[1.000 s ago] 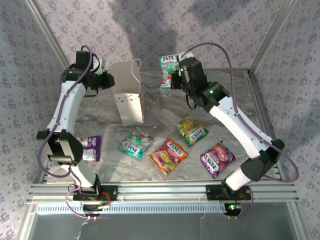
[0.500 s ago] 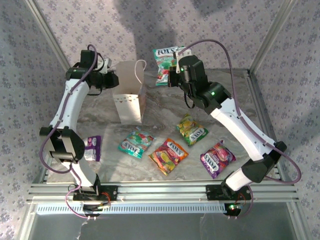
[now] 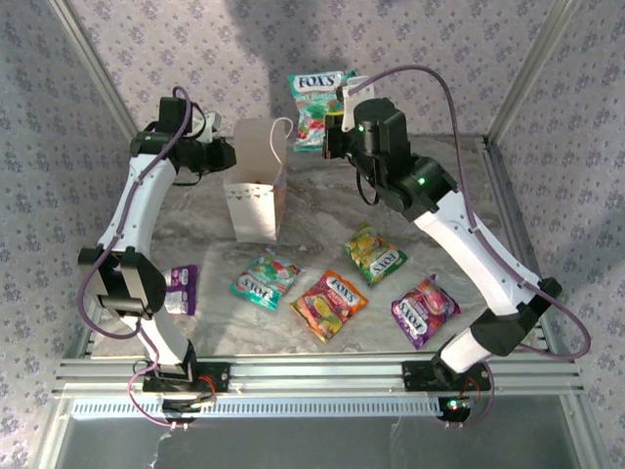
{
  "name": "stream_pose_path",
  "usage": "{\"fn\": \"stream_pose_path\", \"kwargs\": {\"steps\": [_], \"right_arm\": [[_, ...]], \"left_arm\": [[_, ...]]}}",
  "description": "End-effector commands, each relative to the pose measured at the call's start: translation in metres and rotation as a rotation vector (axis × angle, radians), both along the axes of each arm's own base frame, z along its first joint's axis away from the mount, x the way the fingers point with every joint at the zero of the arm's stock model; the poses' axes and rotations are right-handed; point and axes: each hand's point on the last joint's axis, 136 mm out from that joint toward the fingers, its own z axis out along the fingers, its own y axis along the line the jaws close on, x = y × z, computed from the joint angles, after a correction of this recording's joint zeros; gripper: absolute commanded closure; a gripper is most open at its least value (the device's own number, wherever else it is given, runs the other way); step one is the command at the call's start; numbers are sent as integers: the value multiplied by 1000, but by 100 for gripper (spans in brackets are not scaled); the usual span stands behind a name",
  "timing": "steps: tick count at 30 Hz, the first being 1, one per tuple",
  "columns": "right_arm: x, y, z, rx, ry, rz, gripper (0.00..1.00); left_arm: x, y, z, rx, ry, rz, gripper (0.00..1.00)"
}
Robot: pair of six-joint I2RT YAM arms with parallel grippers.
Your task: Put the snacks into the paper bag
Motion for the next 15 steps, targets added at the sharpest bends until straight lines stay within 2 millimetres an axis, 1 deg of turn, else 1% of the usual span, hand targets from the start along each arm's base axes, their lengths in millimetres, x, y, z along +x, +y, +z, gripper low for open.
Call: {"fn": "stream_pose_path", "kwargs": {"steps": [1,4,9,12,15], "right_arm": [[-7,17,36,78,-82,63,100],[-9,28,38,86,-85,90,100],[-10,43,43,125,-81,131,100],[-11,54,47,132,-85,159,100],[-11,64,50,120,-85,181,100]], "left_arm": [[1,-3,8,-13,-29,9,83],[0,-2,5,-12,-17,14,83],[-3,2,-8,-8,15,28,82],[-4,5,-12,-1,21,45,74],[-6,5,-10,0,17,47,67]]}}
